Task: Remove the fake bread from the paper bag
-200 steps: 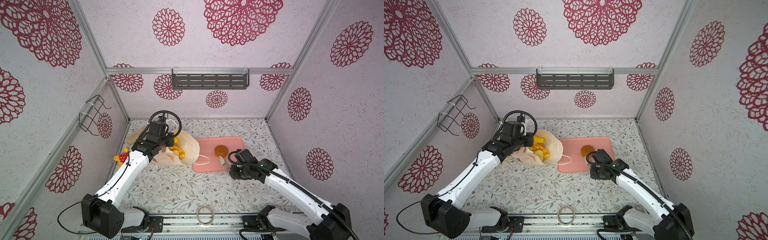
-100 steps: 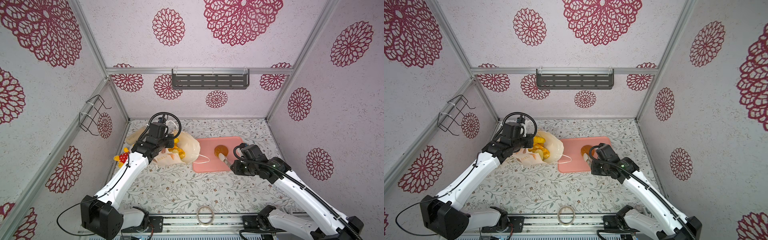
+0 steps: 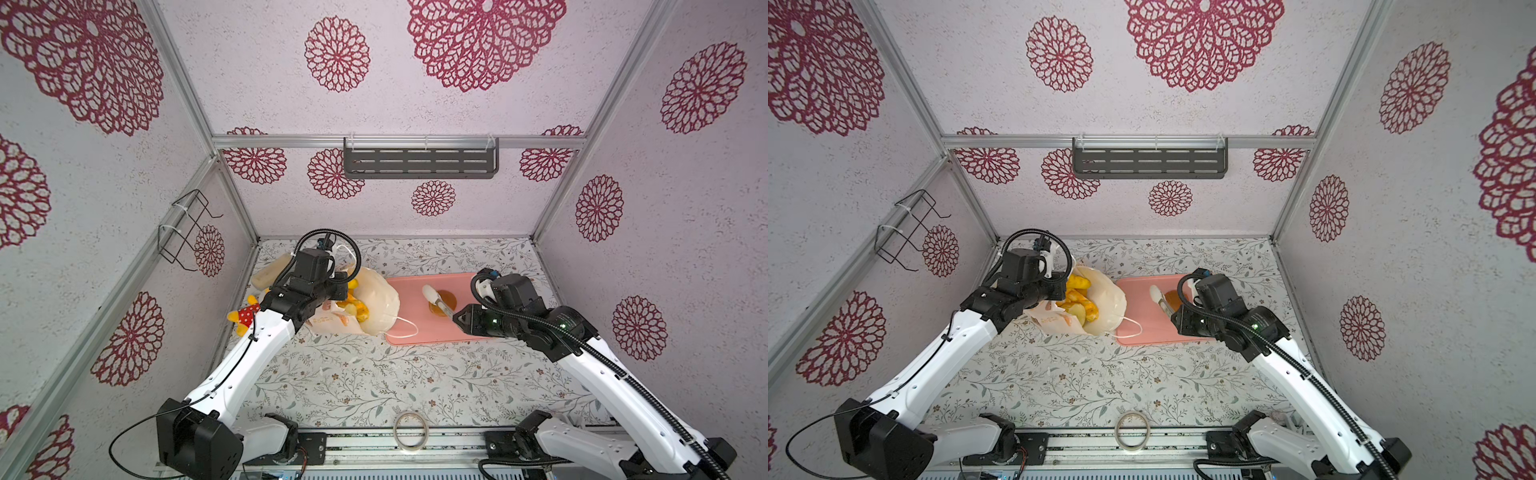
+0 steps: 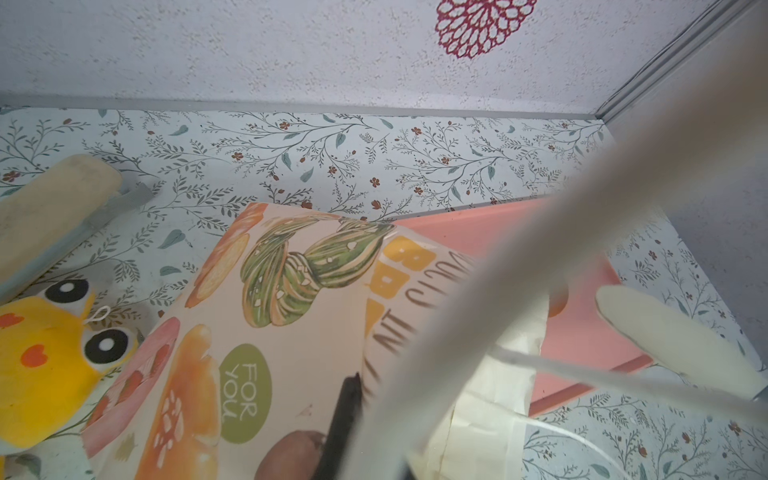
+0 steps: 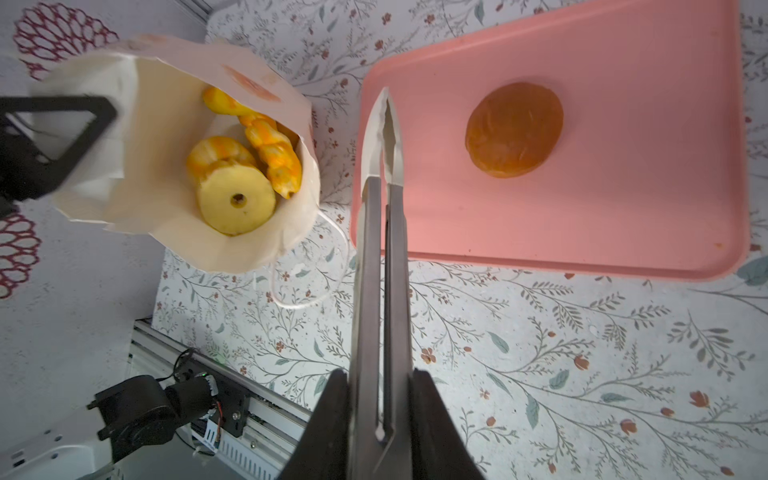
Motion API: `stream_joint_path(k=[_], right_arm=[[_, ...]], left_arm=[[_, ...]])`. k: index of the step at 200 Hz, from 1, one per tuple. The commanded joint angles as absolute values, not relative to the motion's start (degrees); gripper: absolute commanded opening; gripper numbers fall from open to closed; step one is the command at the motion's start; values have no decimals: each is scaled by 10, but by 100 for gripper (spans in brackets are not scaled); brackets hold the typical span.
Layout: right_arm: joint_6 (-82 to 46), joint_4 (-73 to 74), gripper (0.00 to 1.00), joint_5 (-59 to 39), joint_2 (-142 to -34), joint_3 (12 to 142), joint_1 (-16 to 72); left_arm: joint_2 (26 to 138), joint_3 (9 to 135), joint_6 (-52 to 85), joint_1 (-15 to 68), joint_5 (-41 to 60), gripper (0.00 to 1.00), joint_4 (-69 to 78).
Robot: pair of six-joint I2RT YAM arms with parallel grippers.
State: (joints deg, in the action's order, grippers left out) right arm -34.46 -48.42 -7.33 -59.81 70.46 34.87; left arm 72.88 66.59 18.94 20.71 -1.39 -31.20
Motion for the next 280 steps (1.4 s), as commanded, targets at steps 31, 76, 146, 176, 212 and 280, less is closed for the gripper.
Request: stream_joint_path(k=[31,76,146,176,212,280], right_arm=[[-335,-479,12,-138,-584,779,346],[-365,-440,18,-215,-561,745,350],[-421,-363,24,-221,-549,683,409],[-439,-324,29,-220,-562,665,426],[-457,-294,35,-220,-571,646,436],[-510,-177,35,-218,-597,572,442]], left_arm=[[722,663,160,203,20,0,-310],[732,676,149,203,30,0,-318],[740,687,128,204,36,0,-333],[735,686,123,204,35,0,-341],[722,674,109,204,39,0,-337],[708,658,112,204,65,0,-327]])
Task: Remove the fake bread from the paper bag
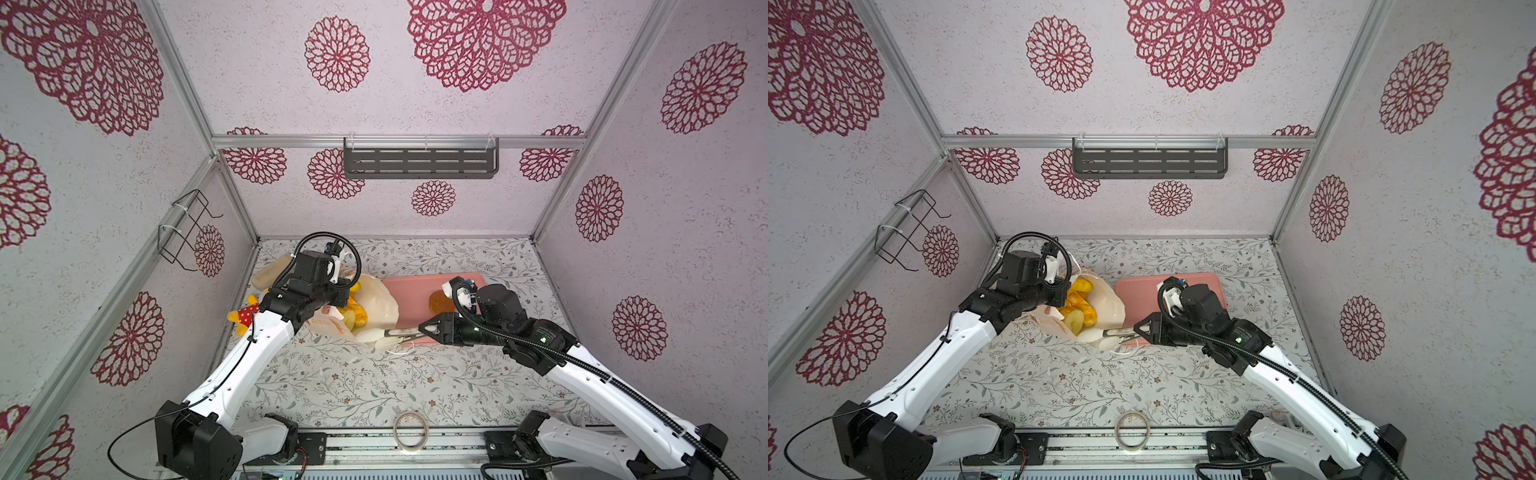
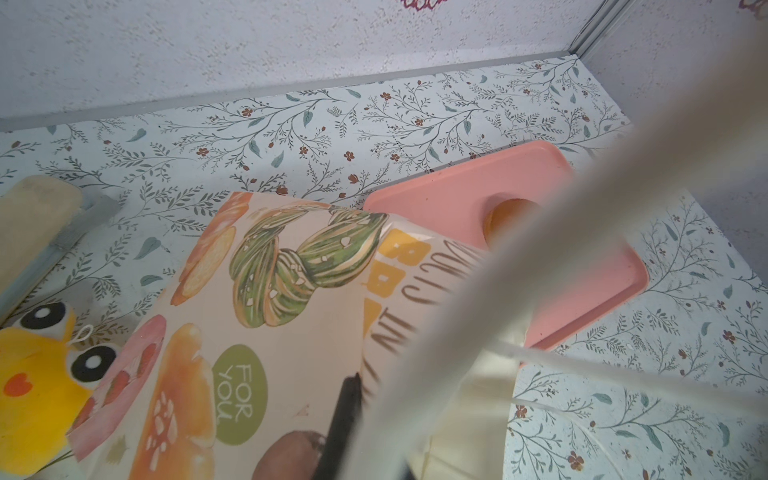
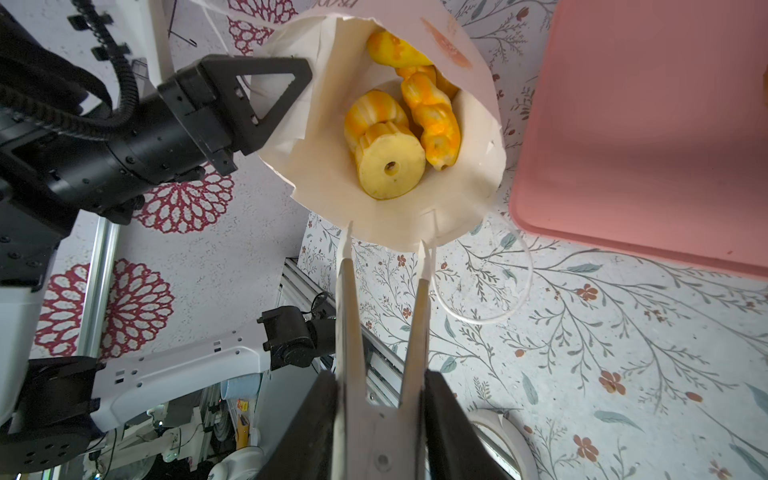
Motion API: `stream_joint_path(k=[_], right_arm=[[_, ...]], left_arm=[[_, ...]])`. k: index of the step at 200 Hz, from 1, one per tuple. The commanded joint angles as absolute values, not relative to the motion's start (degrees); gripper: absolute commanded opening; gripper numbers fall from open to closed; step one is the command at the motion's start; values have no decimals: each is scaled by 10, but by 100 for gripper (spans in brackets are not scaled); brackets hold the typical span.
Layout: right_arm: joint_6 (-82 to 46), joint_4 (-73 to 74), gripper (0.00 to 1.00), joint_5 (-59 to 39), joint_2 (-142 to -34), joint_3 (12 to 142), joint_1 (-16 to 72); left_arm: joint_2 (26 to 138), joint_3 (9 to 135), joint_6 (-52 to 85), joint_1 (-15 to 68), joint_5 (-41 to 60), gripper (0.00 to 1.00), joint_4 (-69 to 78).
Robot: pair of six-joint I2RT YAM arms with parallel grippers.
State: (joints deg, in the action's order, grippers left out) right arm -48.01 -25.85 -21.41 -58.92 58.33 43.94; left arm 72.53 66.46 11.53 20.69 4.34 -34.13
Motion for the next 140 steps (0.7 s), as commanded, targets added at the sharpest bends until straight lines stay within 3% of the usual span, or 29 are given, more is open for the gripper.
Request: stream_joint_path(k=[1,32,73,140], right_arm=[[-510,-176,35,-217,-597,571,443],[-509,-150,32,-205,-625,563,442],[-498,-139,18,-173,-635,560,442],[-465,-194,6,-122,-580,580,406]], left_arm=[[708,658,112,204,65,0,-327],[705,655,115,204,67,0,-328],[701,654,121,204,68,0,-330],[703,650,129,204,58,0,-328]])
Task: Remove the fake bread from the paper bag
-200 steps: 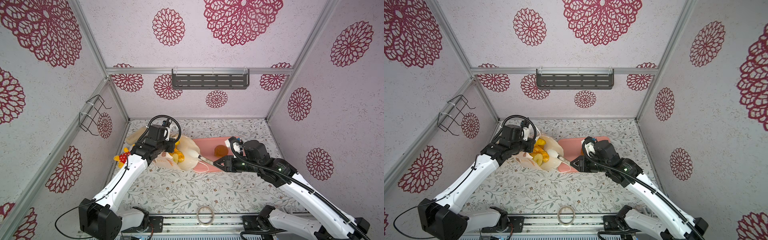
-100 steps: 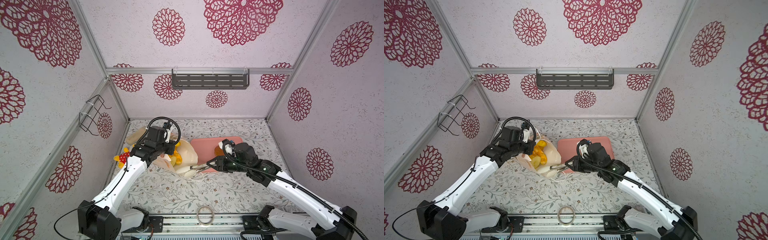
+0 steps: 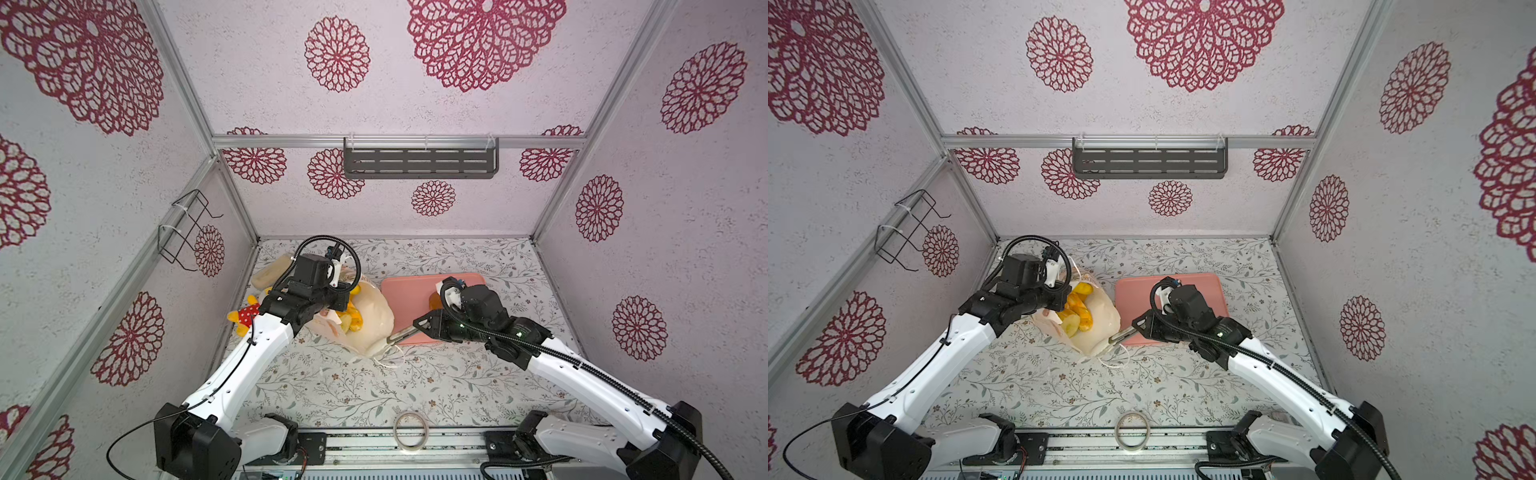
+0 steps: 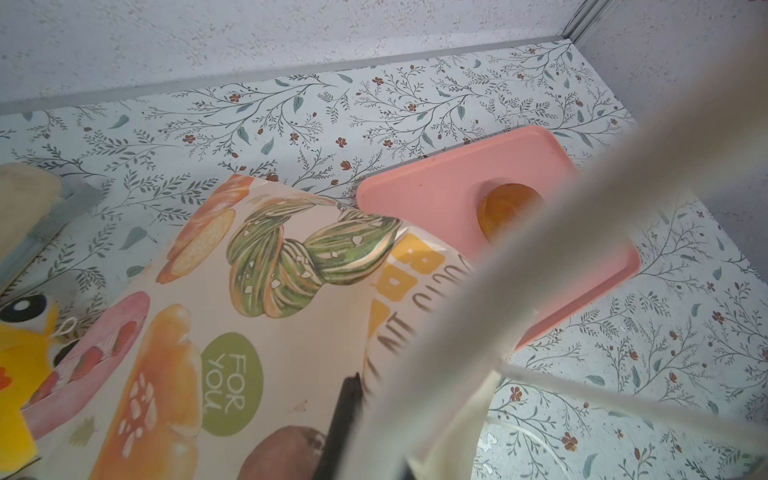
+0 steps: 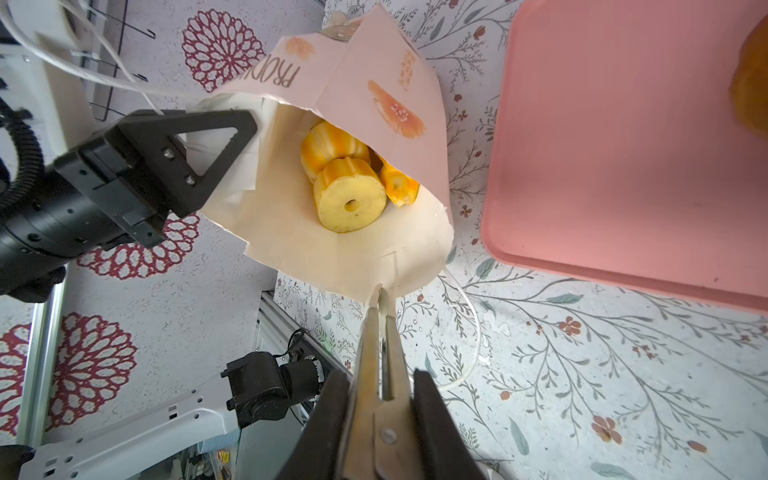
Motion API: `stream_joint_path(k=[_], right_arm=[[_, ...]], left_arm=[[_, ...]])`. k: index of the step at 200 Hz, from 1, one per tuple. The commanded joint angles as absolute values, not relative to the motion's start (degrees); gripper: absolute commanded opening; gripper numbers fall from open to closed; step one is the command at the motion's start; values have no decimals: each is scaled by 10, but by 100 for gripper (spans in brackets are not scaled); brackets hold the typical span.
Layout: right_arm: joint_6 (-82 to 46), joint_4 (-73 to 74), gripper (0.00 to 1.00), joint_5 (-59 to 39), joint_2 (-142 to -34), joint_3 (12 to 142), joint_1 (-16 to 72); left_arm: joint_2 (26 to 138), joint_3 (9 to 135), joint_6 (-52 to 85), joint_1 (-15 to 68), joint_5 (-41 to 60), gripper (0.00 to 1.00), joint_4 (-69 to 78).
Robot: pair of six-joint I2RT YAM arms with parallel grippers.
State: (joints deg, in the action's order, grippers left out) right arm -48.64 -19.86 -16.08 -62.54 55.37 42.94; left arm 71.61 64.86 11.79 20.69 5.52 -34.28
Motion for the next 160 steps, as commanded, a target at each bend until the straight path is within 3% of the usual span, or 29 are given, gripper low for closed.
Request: stream_joint_path(k=[1,19,62,76,100,125,141,160], right_arm=[[-464,-194,6,-121,-578,580,405],[-459,-192,0,-99,-551,577,382],[-423,-169,0,-53,-498,572,326],[-388,-173,0,3,-484,574,318],[-252,-97,0,166,-432,528,315],[-3,118,0,317,-399,404,302],[112,208,0,334,-436,363,253],[126,285,0,292,-504,335,154]], left_arm=[[703,650,129,203,57,0,-328],[706,651,137,204,49,0,-327],[711,655,151,203,38,0,-329],[713,659,155,204,34,0,-333],[716,666,166,203,33,0,-336],[722,675,179,203,36,0,-337],[723,680,186,204,42,0,-339],[722,680,190,204,45,0,-341]])
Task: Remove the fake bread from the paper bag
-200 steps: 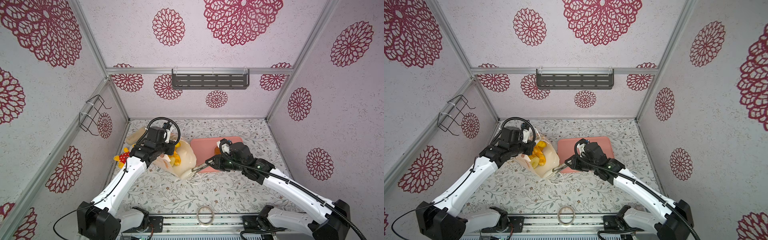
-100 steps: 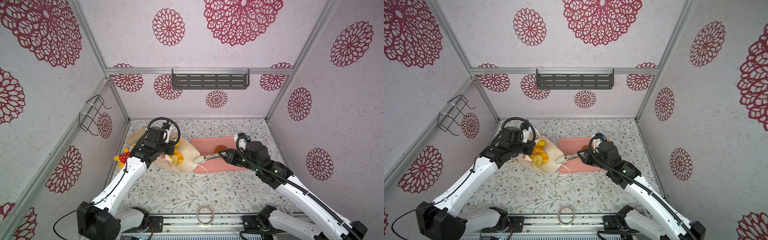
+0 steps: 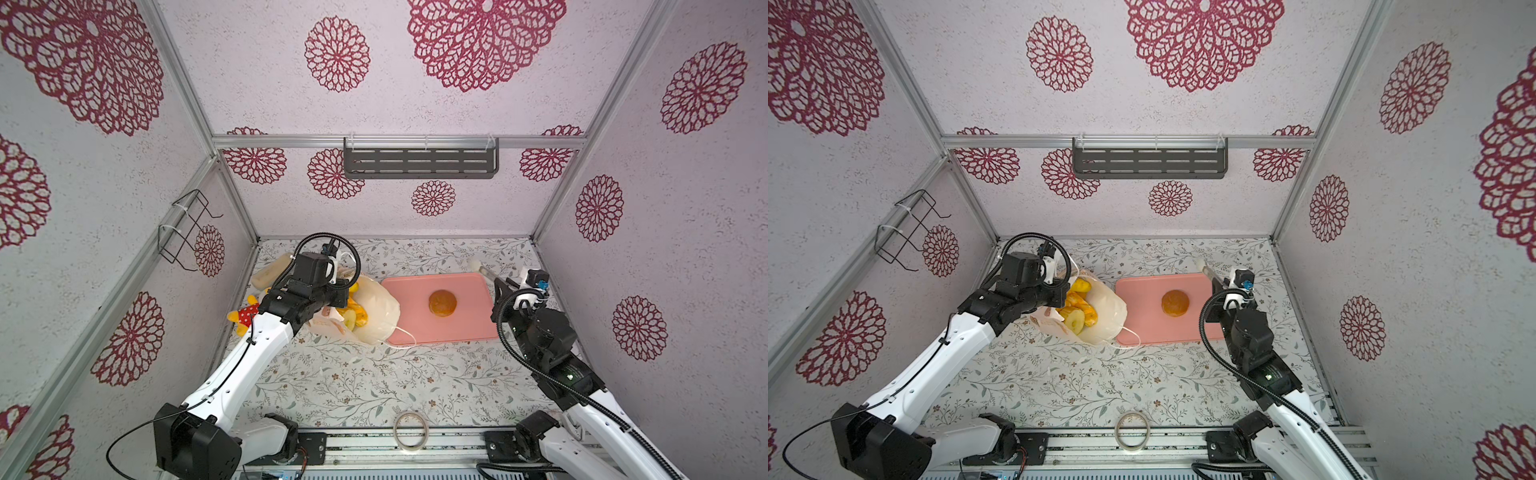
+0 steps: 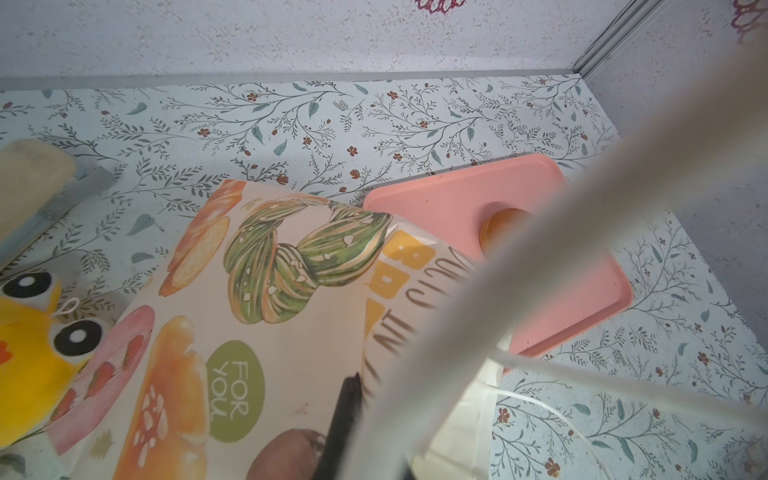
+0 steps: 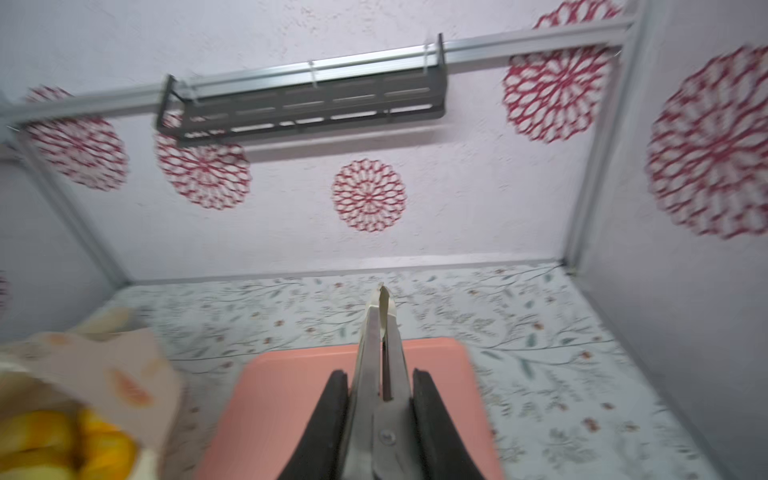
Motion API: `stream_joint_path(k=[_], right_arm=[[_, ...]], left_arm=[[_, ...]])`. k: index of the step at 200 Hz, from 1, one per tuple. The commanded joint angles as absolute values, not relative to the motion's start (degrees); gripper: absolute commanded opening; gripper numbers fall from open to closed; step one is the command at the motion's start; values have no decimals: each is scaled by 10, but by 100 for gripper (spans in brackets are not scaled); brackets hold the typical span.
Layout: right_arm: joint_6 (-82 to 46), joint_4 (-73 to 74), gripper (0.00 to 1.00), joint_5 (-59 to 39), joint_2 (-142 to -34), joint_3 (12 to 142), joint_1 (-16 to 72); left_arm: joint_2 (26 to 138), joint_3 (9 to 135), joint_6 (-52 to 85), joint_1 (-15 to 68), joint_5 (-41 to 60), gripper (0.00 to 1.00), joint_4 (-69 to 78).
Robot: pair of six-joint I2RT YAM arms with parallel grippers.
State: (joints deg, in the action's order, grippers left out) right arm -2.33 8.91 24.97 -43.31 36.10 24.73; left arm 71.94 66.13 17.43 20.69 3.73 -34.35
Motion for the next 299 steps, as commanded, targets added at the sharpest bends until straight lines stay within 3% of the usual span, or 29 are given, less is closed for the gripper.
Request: stream_joint_path(k=[1,31,66,90,122,189,209,241,245,248,299], right_arm=[[122,288,0,288,-507,334,146],[4,351,0,174,-644,342,-28],[-6,383,0,101,-767,363,-95],[-35,348,18,57,-796,369,-125],[-79,194,38,47,-781,388,-130],[-179,-30,63,10,-743,396,-130],[-176,-71,76,3,-738,405,-130],[-168,-118,81,14,-733,430,-130],[-168,-118,94,13,-735,432,-130],[-167,-117,98,11,-738,432,-131],[-110,-55,99,-13,-873,464,-136]], left_arm=[[722,680,191,203,45,0,-341],[722,676,202,204,52,0,-338],[728,676,219,204,65,0,-328],[732,678,221,203,66,0,-323],[735,680,221,203,66,0,-321],[728,654,224,203,66,0,-305],[721,646,225,204,66,0,-299],[710,636,224,204,63,0,-293],[709,635,223,204,63,0,-292],[708,634,223,204,62,0,-291],[702,634,220,204,62,0,-288]])
